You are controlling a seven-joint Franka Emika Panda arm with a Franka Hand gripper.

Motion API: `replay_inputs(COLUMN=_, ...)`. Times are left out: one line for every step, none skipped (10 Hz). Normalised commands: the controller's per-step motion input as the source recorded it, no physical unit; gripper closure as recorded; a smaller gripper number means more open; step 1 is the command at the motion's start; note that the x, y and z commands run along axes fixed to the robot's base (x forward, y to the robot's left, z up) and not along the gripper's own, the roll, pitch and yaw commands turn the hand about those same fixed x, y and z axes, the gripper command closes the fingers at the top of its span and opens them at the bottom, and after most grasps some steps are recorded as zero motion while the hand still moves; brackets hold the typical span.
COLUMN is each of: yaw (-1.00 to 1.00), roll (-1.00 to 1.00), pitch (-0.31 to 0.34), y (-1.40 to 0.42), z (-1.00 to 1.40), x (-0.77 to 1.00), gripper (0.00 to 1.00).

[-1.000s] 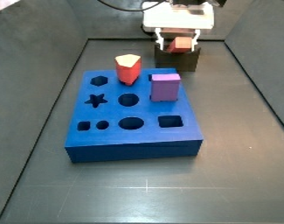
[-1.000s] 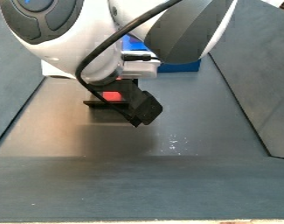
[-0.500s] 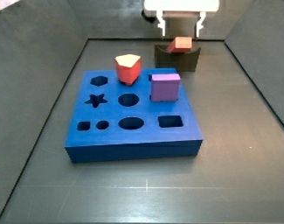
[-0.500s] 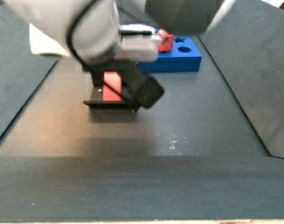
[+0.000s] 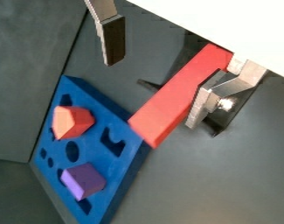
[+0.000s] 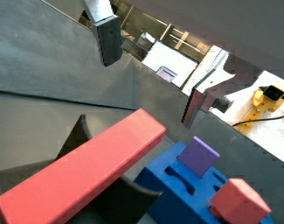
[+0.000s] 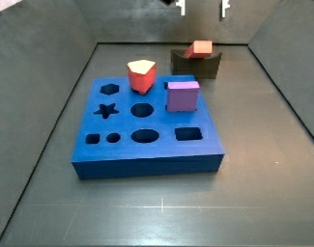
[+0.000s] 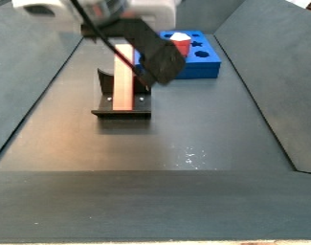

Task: Pick up the rectangle object. Move up. Place the rectangle object on the fixture. Regrasp the rectangle object. Move to above the board. Insert the rectangle object.
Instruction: Regrasp the rectangle object.

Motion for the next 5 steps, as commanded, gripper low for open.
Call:
replay_inputs(yaw=0.04, roll=1.0, pitch=0.052, y=-1.0, z=0.94, x=0.01, gripper=0.0)
replay_inputs(yaw=0.04, roll=1.0, pitch=0.044, y=-1.0, z=0.93, x=-0.02, gripper=0.0)
replay_inputs(yaw=0.04, roll=1.0, pitch=0.037, y=-1.0, z=0.89, x=-0.06, gripper=0.0)
replay_inputs(yaw=0.04, roll=1.0, pitch=0.031, y=-0.93, z=0.74, x=-0.08, gripper=0.0)
replay_inputs(yaw=0.04, roll=1.0, pitch=0.029, y=-0.75, z=0.51, x=-0.06, gripper=0.0)
